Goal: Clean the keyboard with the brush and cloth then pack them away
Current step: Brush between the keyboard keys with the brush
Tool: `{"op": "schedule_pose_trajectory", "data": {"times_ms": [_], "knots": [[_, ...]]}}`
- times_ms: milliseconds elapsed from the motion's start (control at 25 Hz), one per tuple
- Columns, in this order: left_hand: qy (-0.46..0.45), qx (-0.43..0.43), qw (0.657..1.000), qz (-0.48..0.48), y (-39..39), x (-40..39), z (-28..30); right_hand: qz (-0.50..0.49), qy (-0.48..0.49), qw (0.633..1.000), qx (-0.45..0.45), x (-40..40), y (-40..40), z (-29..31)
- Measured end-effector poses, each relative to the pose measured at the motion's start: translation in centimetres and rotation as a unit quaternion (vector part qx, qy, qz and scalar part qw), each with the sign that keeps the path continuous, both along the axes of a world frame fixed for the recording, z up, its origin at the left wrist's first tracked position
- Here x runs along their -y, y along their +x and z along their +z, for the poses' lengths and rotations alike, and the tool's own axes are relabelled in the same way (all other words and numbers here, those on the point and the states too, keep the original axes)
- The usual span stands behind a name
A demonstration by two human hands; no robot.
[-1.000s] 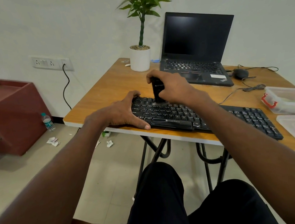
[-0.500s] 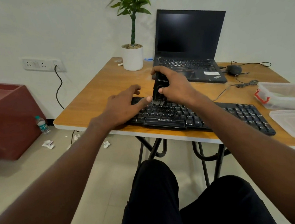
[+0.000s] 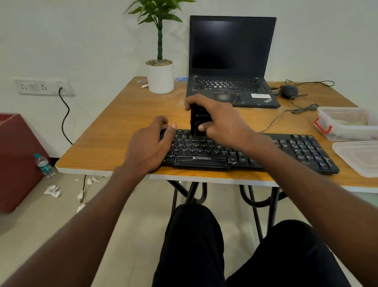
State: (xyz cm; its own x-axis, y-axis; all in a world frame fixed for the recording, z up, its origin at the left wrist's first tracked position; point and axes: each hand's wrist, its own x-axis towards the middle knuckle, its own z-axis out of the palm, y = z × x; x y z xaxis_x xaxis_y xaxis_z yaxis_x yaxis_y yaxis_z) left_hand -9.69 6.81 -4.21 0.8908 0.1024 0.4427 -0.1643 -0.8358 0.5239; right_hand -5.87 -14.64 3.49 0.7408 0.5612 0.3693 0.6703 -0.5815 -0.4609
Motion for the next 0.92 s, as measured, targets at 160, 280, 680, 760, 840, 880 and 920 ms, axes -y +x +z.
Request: {"op": "schedule_pose_trajectory", "data": {"times_ms": [160,280,680,760,840,880,920], "knots": [[-0.003,-0.004,1.000,0.001,0.1,0.0,-0.3,-0.088,-0.115,0.989,0.020,1.9,1.6,0.9],[-0.008,-0.002,1.000,0.000,0.4,-0.2,-0.4,-0.068,-0.053,0.996,0.015,1.9,1.1,0.1],[-0.001,-0.005,1.000,0.003,0.4,-0.1,-0.4,-0.102,-0.060,0.993,0.016,2.8,1.6,-0.1],[-0.004,-0.007,1.000,0.002,0.4,-0.2,-0.5,-0.112,-0.060,0.992,0.026,2.9,1.6,0.2],[-0.007,-0.008,1.000,0.002,0.4,-0.2,-0.4,-0.078,-0.041,0.996,-0.003,3.1,1.5,0.0],[-0.006,-0.008,1.000,0.002,0.4,-0.2,-0.4,-0.078,-0.051,0.996,-0.002,3.2,1.2,-0.1],[-0.005,-0.007,1.000,0.002,0.4,-0.2,-0.4,-0.101,-0.075,0.992,0.020,3.3,1.2,-0.1]]}}
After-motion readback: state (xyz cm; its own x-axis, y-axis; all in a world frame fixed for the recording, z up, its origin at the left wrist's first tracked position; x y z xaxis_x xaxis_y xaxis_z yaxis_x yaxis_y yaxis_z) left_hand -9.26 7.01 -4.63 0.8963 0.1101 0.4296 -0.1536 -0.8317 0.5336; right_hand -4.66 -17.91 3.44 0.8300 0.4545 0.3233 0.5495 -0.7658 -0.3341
